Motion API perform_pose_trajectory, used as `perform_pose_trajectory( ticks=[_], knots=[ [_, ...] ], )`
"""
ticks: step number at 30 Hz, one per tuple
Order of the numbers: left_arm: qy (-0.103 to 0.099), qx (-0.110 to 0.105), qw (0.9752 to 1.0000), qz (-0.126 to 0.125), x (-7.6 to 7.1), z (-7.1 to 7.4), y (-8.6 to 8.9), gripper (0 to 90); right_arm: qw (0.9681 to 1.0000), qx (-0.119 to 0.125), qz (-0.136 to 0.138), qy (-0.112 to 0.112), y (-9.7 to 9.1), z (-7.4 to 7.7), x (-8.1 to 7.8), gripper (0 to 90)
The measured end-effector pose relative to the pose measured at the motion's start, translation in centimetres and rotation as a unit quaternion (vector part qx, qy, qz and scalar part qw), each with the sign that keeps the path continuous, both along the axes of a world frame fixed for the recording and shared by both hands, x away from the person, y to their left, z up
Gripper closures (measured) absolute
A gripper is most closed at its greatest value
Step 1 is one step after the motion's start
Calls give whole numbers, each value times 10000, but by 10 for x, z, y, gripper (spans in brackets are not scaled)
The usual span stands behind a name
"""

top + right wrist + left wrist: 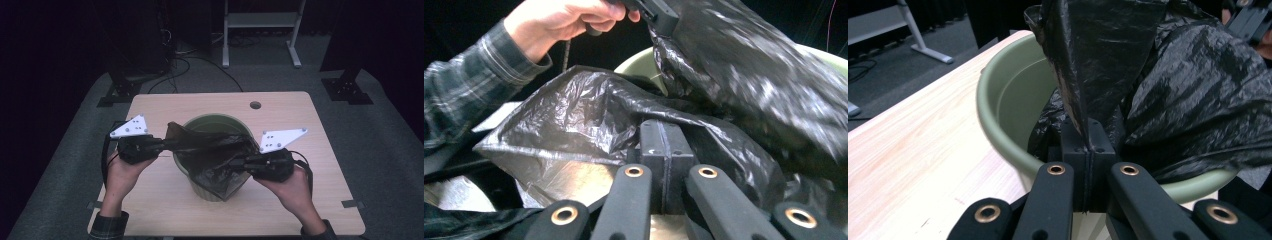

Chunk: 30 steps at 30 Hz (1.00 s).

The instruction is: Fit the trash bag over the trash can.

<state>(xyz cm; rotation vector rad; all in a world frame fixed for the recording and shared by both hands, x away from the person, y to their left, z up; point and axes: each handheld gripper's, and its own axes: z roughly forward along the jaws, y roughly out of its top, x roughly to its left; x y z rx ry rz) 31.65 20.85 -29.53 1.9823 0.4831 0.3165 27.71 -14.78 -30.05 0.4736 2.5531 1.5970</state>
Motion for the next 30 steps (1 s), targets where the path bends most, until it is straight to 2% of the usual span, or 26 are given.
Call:
perform_pose_trajectory(
  ticks=[1, 4, 8, 11, 13, 14, 15, 17, 19, 21, 22, 26, 28, 29, 30],
  knots=[
    [-40, -30, 10000, 17, -2, 1, -1, 790, 10000, -10, 4, -1, 2, 0, 1, 898],
    [-206, -106, 9997, 68, -9, 9, -1, 683, 9999, 43, -93, 15, 4, 0, 6, 898],
    [-281, -184, 9994, -52, -16, 17, -7, 625, 9998, 91, -168, 21, 5, 4, 15, 898],
    [-335, -195, 9991, -158, -21, 21, -17, 563, 9999, 11, -119, 6, 11, 5, 19, 898],
    [-378, -121, 9990, -191, -22, 23, -23, 516, 10000, -45, -68, 18, 13, 4, 19, 898],
    [-397, -67, 9990, -194, -21, 23, -25, 521, 10000, -75, -7, 10, 15, 3, 18, 898],
    [-406, 3, 9989, -221, -20, 24, -27, 573, 9999, -102, 7, 2, 15, 3, 17, 898],
    [-396, 98, 9988, -275, -17, 24, -29, 800, 9999, -136, 64, -4, 13, 3, 14, 898],
    [-380, 119, 9989, -250, -14, 24, -27, 897, 9998, -187, 31, -28, 7, 3, 10, 899],
    [-375, 125, 9991, -142, -11, 24, -21, 899, 9997, -222, -28, -55, -2, 2, 7, 899],
    [-369, 57, 9993, -37, -9, 23, -13, 898, 9996, -253, -94, -61, -8, 2, 6, 899],
    [-280, -112, 9993, 218, -7, 17, 6, 899, 9979, -354, -532, -68, -41, 2, 7, 899],
    [-228, -166, 9991, 313, -8, 12, 13, 899, 9958, -391, -819, -90, -58, 4, 12, 899],
    [-222, -166, 9991, 323, -8, 11, 15, 899, 9938, -432, -1021, -111, -68, 5, 15, 899],
    [-203, -173, 9990, 365, -8, 9, 17, 899, 9929, -451, -1091, -136, -71, 5, 17, 900]
  ],
)
